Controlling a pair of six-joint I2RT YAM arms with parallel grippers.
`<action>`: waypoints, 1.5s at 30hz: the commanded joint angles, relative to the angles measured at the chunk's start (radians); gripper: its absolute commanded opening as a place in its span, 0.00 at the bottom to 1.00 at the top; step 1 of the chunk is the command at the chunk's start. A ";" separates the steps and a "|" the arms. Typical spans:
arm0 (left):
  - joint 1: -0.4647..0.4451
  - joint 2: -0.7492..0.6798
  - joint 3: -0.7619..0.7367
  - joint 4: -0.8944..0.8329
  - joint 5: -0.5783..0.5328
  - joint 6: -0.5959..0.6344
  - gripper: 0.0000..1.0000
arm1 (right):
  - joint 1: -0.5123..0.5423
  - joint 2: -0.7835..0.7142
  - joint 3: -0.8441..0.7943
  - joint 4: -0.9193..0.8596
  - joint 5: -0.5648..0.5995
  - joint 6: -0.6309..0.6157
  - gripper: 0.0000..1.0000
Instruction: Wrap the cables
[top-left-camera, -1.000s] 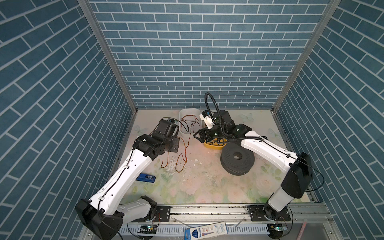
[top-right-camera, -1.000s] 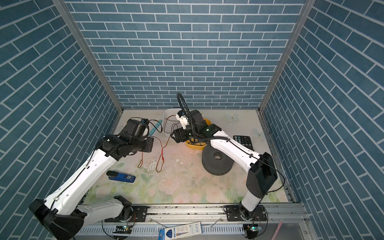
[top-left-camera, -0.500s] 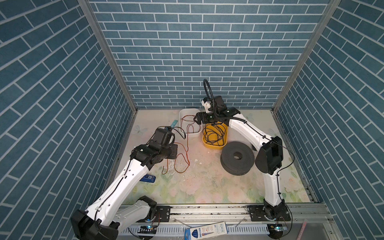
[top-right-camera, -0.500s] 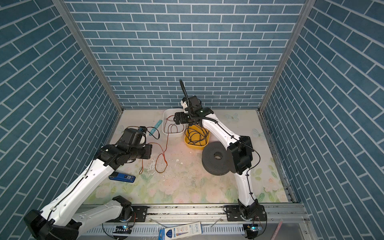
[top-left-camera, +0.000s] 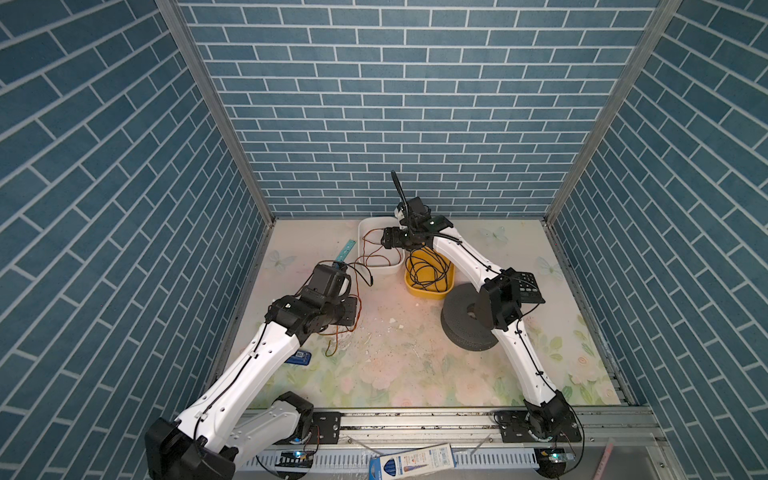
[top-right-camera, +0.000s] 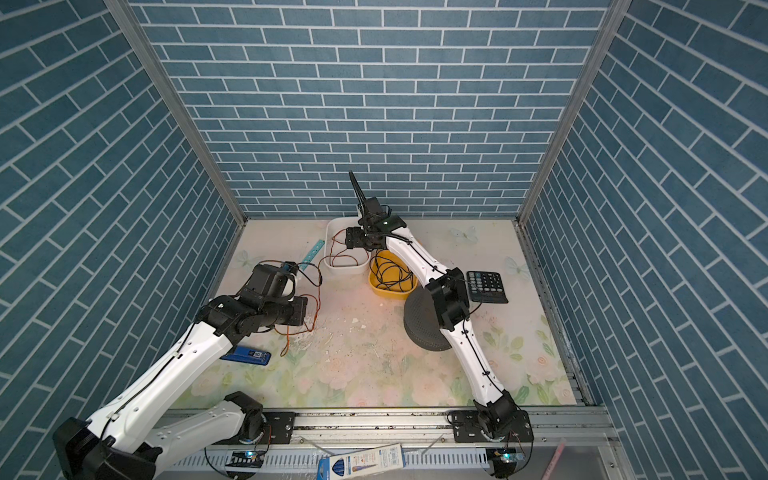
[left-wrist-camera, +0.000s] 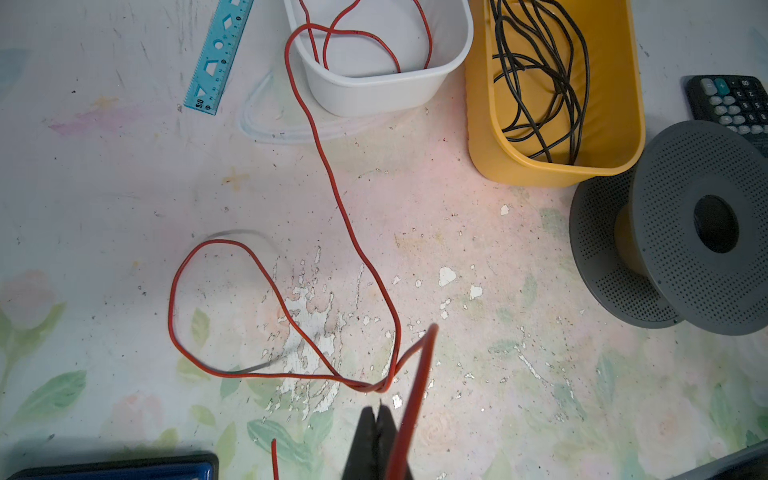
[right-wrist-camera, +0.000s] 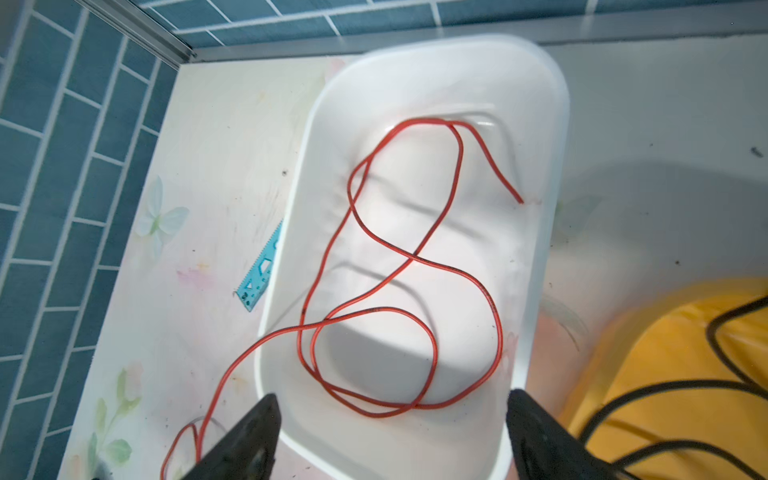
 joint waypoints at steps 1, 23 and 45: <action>0.004 -0.017 -0.029 0.015 0.013 -0.010 0.00 | 0.003 0.035 0.051 0.026 -0.036 0.013 0.85; -0.019 -0.027 -0.114 0.089 0.070 -0.089 0.00 | 0.016 0.202 0.085 0.225 0.128 -0.087 0.73; -0.041 -0.035 -0.142 0.146 0.091 -0.120 0.00 | 0.044 0.203 0.117 0.154 0.173 -0.151 0.00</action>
